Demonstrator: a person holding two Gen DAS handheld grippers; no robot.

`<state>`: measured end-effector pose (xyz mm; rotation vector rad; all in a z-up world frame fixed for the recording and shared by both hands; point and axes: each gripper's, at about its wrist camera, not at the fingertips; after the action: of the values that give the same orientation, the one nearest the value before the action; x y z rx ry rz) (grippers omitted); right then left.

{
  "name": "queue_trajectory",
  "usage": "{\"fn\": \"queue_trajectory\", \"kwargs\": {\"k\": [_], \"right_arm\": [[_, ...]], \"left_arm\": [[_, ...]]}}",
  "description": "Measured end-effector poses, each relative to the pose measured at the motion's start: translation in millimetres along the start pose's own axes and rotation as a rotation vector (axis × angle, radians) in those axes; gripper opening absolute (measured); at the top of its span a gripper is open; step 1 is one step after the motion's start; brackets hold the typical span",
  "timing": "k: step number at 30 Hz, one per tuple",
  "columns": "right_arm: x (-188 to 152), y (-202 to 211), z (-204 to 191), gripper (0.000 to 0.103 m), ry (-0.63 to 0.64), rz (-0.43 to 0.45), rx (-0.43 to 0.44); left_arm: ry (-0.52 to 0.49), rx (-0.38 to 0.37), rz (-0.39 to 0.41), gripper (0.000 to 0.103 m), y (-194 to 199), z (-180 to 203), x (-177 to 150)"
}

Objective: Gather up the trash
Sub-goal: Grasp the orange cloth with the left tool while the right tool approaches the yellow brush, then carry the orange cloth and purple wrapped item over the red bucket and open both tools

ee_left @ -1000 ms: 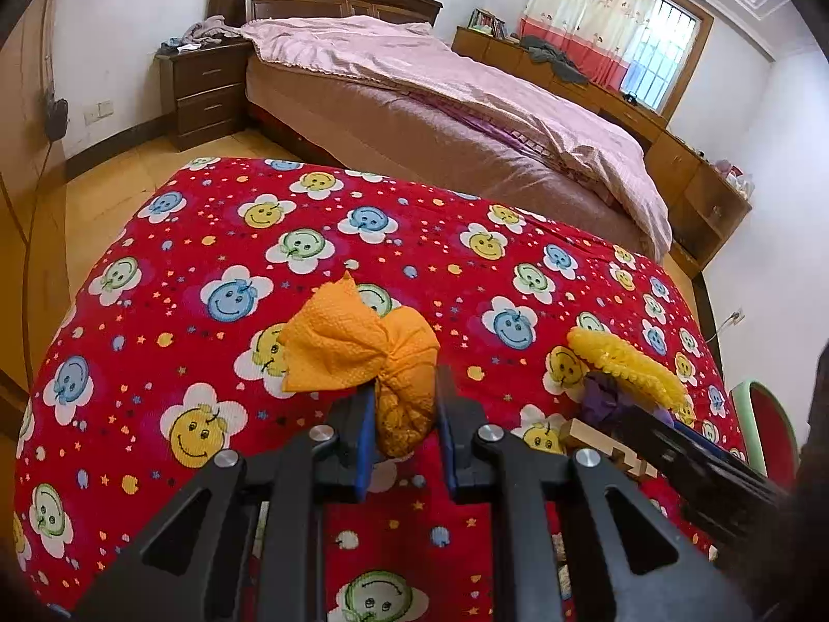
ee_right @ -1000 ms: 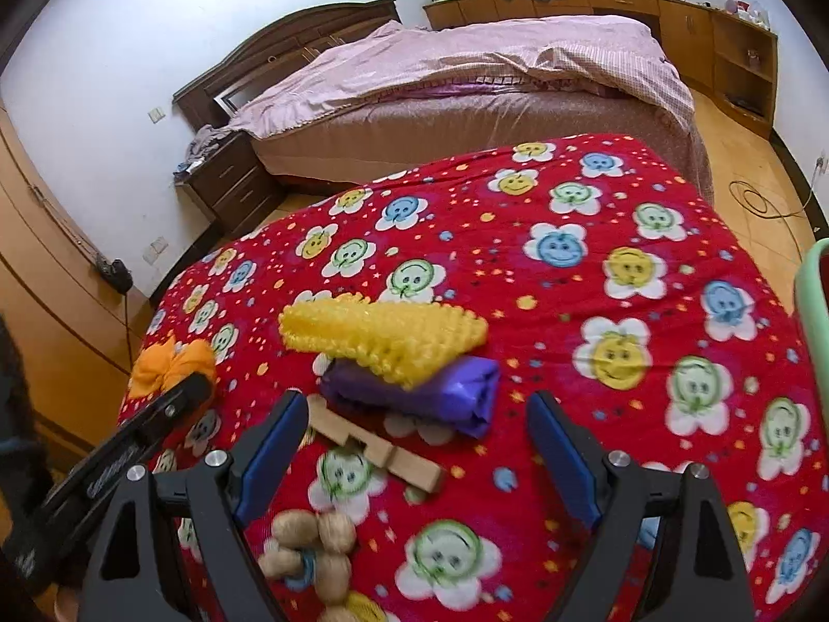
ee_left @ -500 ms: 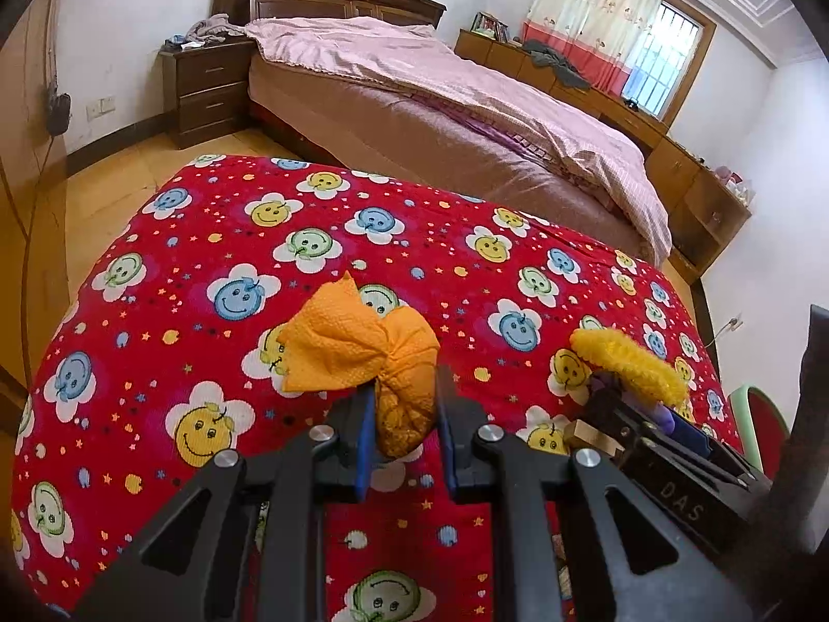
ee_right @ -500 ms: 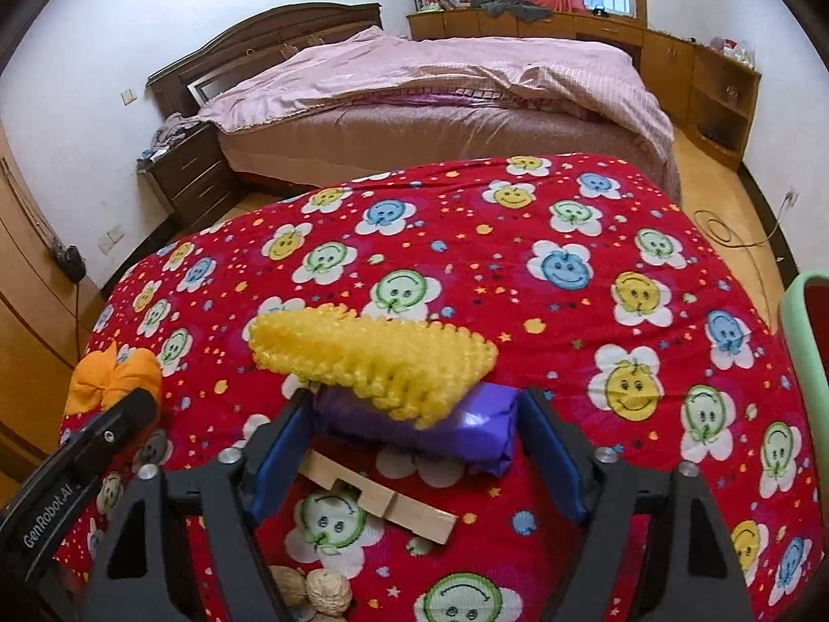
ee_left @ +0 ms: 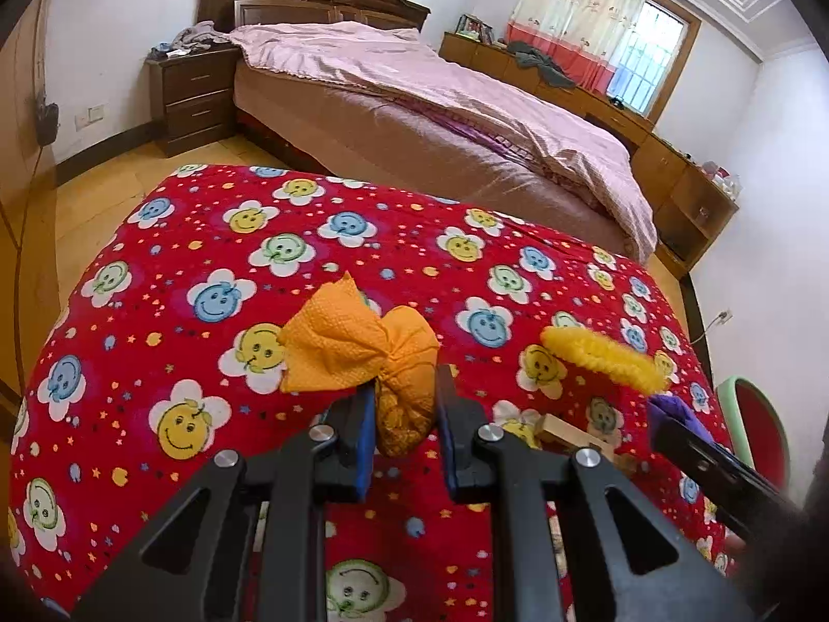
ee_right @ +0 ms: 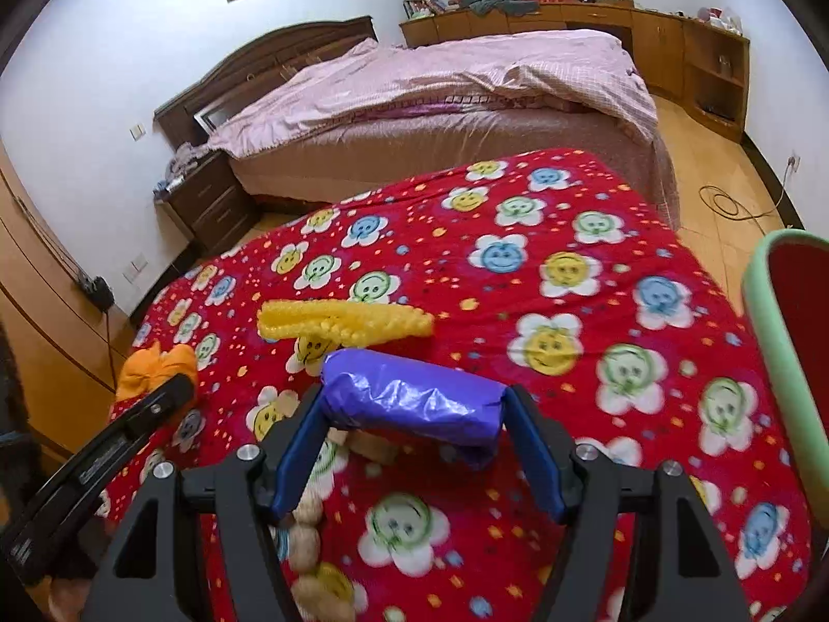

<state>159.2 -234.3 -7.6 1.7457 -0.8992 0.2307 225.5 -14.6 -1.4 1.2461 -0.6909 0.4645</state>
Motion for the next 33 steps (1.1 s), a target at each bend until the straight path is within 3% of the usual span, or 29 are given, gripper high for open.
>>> {"fn": "queue_trajectory", "kwargs": {"k": [17, 33], "right_arm": [[-19.0, 87.3, 62.3, 0.071, -0.044, 0.072, 0.025], [-34.2, 148.3, 128.7, 0.071, -0.151, 0.157, 0.020]], "left_arm": [[-0.090, -0.087, 0.004, 0.020, 34.2, 60.5, -4.8], [-0.224, -0.207, 0.002, 0.020, 67.4, 146.9, -26.3]]}}
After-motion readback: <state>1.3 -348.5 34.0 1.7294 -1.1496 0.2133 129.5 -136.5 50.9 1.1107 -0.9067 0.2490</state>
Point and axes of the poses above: each gripper's, at about its wrist camera, not at the fingertips, and y roughly against the way its jaws point, z to its right, x to its top, and after that the axes turned 9 degrees about -y, right-handed
